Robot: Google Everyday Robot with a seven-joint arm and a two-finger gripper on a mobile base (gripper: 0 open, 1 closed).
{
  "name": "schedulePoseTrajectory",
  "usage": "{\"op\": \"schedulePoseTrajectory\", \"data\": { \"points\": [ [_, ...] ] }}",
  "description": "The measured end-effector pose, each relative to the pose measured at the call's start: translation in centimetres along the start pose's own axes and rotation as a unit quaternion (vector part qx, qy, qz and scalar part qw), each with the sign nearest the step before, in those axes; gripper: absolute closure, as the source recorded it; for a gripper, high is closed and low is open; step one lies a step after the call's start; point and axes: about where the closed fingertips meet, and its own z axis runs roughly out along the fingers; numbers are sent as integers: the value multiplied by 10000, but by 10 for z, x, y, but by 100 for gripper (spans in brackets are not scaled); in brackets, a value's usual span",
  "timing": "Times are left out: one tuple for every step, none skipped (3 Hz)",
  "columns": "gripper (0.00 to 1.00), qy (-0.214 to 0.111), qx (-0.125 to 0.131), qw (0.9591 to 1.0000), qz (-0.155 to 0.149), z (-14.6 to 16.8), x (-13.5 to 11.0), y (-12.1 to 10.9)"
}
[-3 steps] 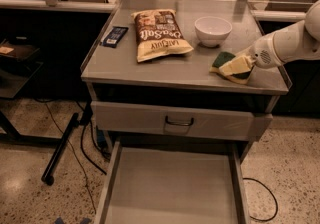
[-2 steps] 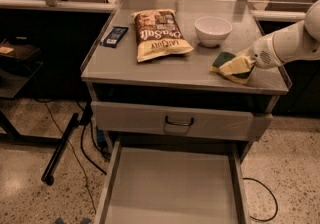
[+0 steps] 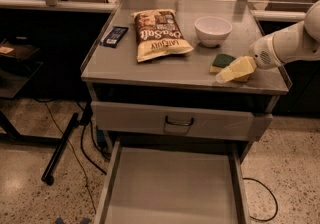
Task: Pick sponge from middle drawer and place on counter
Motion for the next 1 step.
{"op": "schedulePoseTrajectory", "data": {
  "points": [
    [0, 0, 0, 10000, 0, 0, 0, 0]
  ]
}}
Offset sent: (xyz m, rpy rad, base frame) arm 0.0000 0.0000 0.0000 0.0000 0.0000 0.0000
